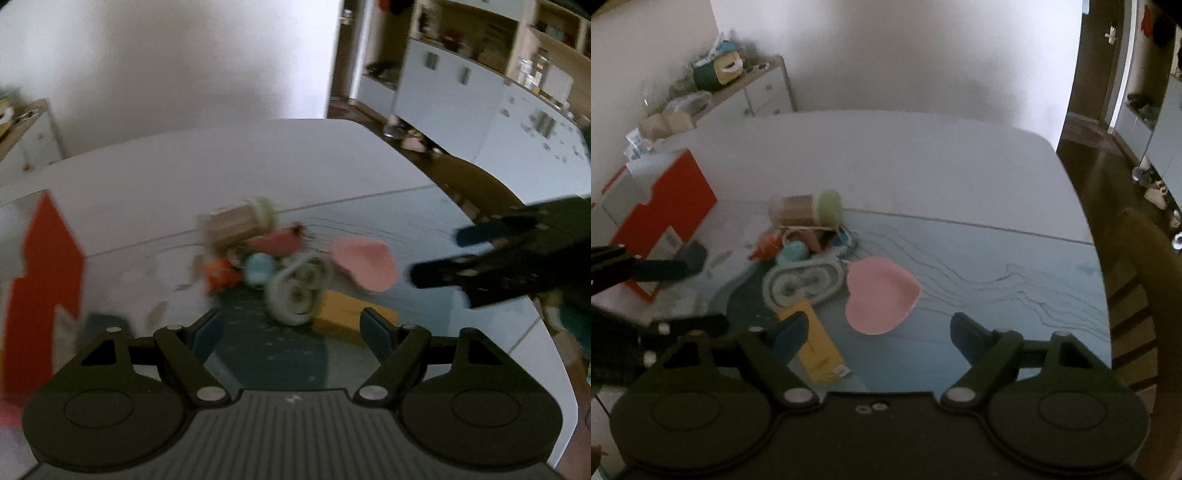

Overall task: Organize rigid objects
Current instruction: 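Move both open grippers over the item pile on the table, then grasp the yellow cardboard box with the left gripper while the right gripper grasps the pink heart dish, then carry the yellow box with the left gripper while the right gripper carries the pink dish into the red box, then open the left gripper on the yellow box while the right gripper releases the pink dish in the box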

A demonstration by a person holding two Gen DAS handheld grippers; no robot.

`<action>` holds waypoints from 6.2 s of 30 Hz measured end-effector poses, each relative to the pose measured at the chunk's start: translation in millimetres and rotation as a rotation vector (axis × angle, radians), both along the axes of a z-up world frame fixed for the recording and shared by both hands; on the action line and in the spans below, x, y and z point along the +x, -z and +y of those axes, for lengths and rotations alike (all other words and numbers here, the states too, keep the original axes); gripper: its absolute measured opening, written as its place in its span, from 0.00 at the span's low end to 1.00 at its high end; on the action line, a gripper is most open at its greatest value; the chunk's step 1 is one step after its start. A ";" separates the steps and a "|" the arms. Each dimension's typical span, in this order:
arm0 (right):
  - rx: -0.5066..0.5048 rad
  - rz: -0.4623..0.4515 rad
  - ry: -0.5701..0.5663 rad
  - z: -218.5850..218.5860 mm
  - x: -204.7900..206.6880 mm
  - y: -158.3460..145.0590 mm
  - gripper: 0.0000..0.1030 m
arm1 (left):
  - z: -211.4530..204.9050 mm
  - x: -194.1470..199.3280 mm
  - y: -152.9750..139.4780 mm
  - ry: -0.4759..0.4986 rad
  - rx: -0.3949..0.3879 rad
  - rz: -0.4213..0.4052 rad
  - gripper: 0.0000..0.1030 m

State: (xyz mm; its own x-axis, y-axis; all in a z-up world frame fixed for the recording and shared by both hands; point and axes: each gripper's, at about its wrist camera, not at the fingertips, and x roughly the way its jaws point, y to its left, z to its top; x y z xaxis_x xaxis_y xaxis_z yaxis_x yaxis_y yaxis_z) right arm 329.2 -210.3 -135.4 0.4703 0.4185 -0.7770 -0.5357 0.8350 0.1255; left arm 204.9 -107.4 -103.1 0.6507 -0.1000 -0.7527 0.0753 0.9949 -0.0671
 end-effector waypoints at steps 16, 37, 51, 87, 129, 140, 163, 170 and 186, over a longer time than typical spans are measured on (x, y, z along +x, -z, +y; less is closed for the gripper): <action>-0.033 0.094 -0.056 18.8 39.5 37.4 0.80 | -56.1 34.1 46.1 0.169 0.089 0.044 0.78; -0.066 0.101 -0.030 34.0 47.6 53.8 0.58 | -69.9 36.8 61.0 0.202 0.158 0.025 0.71; -0.040 0.078 0.019 13.6 22.9 29.9 0.52 | -64.3 20.8 45.8 0.179 0.133 0.028 0.70; 0.046 -0.066 -0.098 107.2 -95.4 -82.4 0.51 | 87.5 -67.6 -70.1 -0.115 0.076 -0.090 0.70; -0.102 -0.045 -0.263 352.7 -94.2 -46.7 0.51 | 336.2 -7.7 -39.7 -0.216 0.126 0.019 0.70; -0.159 0.014 -0.322 392.2 -80.5 -8.6 0.51 | 348.7 30.8 -3.4 -0.175 0.125 0.142 0.70; -0.230 0.068 -0.336 414.7 -71.1 13.4 0.52 | 326.2 58.3 24.6 -0.068 0.178 0.230 0.70; -0.210 0.070 -0.336 414.9 -71.2 9.7 0.56 | 329.2 54.4 22.3 -0.086 0.158 0.237 0.70; -0.135 0.027 -0.325 394.5 -86.1 -16.6 0.68 | 337.4 26.2 -8.7 -0.171 0.164 0.155 0.70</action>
